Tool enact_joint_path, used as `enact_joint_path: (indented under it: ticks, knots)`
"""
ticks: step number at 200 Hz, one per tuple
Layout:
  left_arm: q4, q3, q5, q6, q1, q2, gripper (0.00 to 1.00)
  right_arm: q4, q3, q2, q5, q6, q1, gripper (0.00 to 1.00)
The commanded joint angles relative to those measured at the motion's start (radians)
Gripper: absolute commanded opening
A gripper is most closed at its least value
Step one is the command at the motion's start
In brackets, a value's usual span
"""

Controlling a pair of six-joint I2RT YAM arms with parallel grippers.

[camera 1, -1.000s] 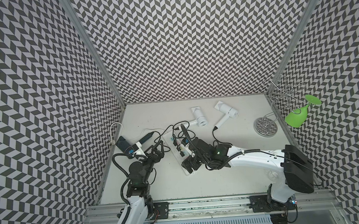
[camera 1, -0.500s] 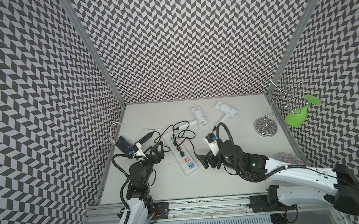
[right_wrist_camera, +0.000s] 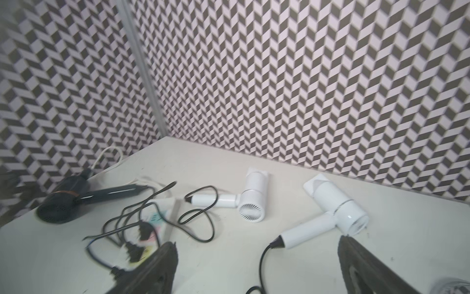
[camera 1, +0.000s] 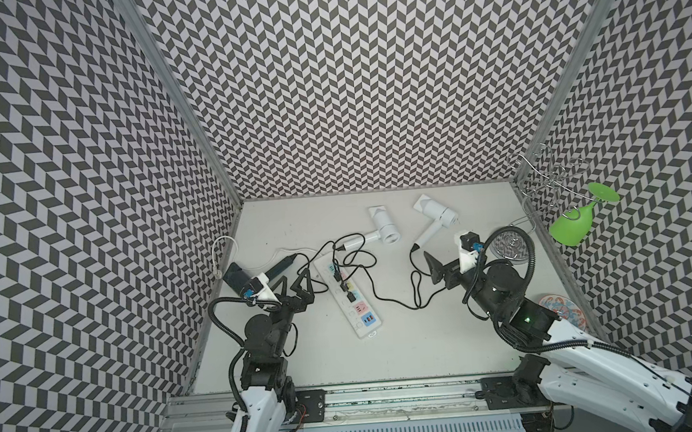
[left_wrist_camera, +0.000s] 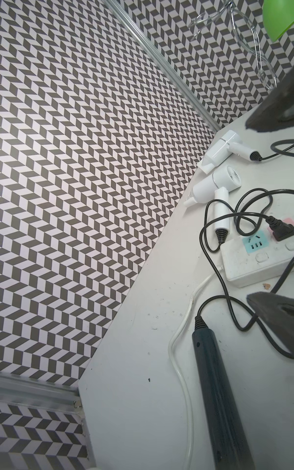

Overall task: Charge the blow dryers
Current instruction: Reset both arms

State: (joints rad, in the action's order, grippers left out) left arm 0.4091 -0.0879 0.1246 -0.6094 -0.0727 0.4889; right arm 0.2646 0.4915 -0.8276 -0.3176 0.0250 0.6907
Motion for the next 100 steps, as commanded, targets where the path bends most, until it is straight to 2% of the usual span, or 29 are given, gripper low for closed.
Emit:
enact_joint_path:
  ticks: [1,33,53,65,100]
  knots:
    - [0.021,-0.033,-0.104,0.069,-0.005,0.068,0.99,0.184,-0.062,0.012,0.003,0.071,-0.069,0.99]
    - [0.077,-0.051,-0.217,0.228,-0.002,0.155,0.99,0.294,-0.127,-0.014,0.013,0.068,-0.201,0.99]
    - [0.141,-0.038,-0.213,0.341,0.004,0.188,0.99,0.317,-0.141,-0.055,0.039,0.012,-0.303,0.99]
    - [0.178,-0.030,-0.224,0.365,0.013,0.199,0.99,0.327,-0.145,-0.085,0.045,-0.010,-0.358,0.99]
    - [0.370,0.027,-0.107,0.495,0.075,0.283,0.99,0.445,-0.194,-0.180,0.044,-0.071,-0.473,0.99]
